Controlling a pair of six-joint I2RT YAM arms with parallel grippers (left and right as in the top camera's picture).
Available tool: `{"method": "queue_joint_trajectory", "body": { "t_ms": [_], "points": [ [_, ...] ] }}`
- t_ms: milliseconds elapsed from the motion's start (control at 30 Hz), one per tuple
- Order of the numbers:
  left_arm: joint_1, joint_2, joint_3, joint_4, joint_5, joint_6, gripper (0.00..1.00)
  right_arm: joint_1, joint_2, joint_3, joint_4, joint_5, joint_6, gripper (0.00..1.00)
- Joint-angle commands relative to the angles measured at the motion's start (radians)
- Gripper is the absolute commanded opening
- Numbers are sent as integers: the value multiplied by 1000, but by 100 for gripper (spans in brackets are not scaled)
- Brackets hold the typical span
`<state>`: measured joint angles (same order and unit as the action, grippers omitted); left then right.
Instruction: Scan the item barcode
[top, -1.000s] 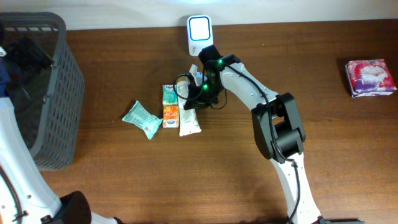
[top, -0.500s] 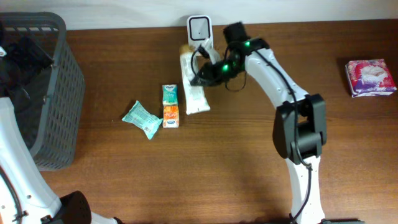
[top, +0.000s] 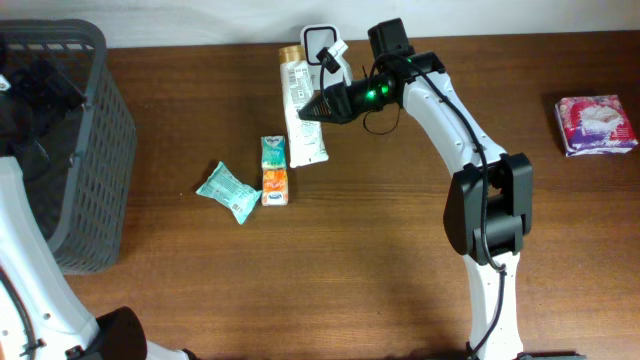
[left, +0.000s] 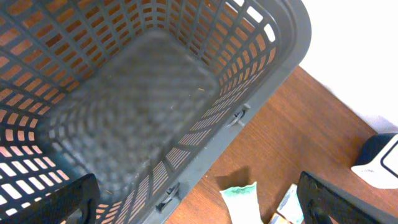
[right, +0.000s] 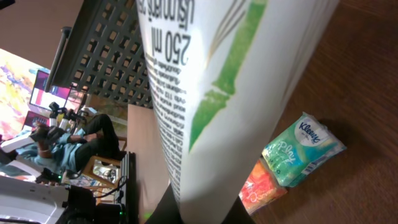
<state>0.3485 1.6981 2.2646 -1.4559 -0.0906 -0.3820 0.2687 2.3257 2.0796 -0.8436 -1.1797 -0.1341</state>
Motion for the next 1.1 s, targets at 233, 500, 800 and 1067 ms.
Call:
{"method": "queue_joint_trajectory", "body": {
  "t_ms": [233, 500, 800, 1067],
  "points": [
    [3, 0, 7, 0, -11, 16, 99, -7, -53, 34, -245, 591, 290, 4],
    [3, 0, 7, 0, -11, 16, 99, 34, -44, 26, -537, 1421, 432, 4],
    [3, 0, 7, -1, -11, 16, 99, 126, -27, -81, -501, 1572, 469, 8],
    [3, 0, 7, -1, -11, 16, 99, 216, -6, -81, -437, 1371, 469, 21]
  ]
}}
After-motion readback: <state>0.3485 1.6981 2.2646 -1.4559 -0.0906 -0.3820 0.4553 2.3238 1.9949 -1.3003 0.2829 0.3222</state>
